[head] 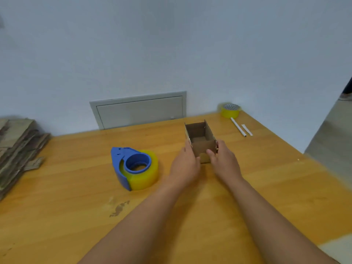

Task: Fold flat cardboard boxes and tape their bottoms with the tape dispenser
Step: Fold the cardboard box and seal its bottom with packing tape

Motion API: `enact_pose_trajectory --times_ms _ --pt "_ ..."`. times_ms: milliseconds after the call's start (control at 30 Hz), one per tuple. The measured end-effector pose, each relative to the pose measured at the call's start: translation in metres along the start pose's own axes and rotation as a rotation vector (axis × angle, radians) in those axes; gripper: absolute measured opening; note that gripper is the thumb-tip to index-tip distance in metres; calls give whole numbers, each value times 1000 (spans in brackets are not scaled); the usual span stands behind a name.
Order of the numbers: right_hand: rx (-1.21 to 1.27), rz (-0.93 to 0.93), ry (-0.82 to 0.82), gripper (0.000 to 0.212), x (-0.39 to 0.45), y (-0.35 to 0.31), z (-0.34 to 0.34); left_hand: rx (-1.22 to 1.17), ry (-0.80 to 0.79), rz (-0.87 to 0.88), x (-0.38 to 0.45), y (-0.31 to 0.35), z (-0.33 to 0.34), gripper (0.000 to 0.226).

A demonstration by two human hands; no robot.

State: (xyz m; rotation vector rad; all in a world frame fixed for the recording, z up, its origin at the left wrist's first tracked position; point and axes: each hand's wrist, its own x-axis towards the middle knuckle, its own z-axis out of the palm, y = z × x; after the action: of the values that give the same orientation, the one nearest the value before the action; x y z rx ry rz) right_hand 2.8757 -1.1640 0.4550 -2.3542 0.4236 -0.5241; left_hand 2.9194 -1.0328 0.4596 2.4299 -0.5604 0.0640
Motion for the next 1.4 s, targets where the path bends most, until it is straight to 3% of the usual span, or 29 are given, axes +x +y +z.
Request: enact_pose_trajectory --times_ms 133,200,333,433,600,900,1033,1133,1400 --pt "-51 69 -126 60 -7 8 -3 37 -113 15 -10 -10 17 78" --pt "-163 72 -83 69 -15 8 -6 130 -130 18 -14 -22 19 79" --pt "-424 -259 95 39 -39 -2 0 368 -193 17 -20 -41 19 77" --pt "-462 -399 -50 37 -46 -8 13 399 -228 14 -22 -41 21 69" --pt "-535 -304 -125 47 -29 -6 27 382 -218 19 -22 -42 20 70" --pt "-504 104 -162 66 26 5 23 411 -306 -25 -12 -38 18 78" --pt "-529 -33 -92 57 27 1 34 447 -317 -34 4 -42 11 85" --pt "-519 -133 -139 55 32 0 42 445 -321 -40 7 -45 12 86" --pt "-516 -19 -240 60 89 0 52 457 -266 -24 5 -50 19 87"
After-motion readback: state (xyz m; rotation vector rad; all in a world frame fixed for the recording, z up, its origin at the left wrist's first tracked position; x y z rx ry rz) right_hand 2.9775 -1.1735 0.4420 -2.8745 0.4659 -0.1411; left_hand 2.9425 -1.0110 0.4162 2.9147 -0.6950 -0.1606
